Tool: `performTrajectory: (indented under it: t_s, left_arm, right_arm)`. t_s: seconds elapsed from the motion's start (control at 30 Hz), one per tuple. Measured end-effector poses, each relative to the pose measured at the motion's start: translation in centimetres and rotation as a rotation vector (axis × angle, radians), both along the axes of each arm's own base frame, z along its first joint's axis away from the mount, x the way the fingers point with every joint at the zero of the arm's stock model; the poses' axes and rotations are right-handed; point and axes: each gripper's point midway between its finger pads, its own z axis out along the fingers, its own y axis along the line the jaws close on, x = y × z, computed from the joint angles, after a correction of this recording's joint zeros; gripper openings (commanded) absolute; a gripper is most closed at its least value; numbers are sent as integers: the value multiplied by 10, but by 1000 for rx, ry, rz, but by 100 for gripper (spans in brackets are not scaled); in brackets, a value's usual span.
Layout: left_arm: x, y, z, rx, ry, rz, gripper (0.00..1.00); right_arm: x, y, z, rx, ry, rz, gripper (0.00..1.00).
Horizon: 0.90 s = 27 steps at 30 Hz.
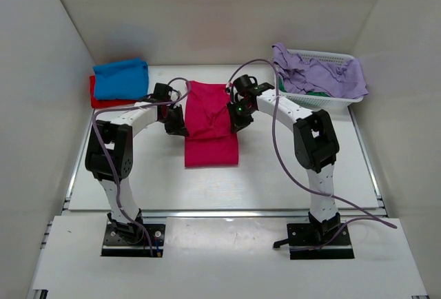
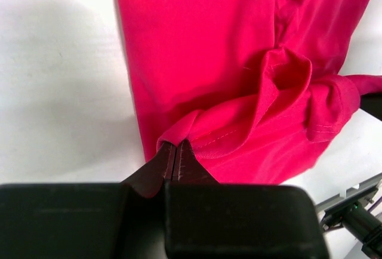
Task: Fold and stack the t-shirts
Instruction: Grab the bottom of the folded rectangular tshirt with both arms
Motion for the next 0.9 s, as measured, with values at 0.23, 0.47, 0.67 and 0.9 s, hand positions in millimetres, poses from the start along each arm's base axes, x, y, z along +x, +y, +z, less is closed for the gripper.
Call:
performTrajectory:
  t_s: [0.23, 0.47, 0.67, 0.9]
  left_arm:
    - [15, 2, -8, -10, -9, 16, 18]
    - [44, 7, -2, -44, -46, 69, 29]
    - [102, 4, 36, -119, -186, 122, 46]
    - [126, 15, 52, -232, -252, 185, 44]
  right_arm:
    - [19, 0, 4, 12, -26, -8, 12]
    - [29, -10, -3, -15, -34, -36, 32]
    - [44, -12, -2, -20, -90, -68, 37]
    - [41, -28, 10, -8, -156, -135, 36]
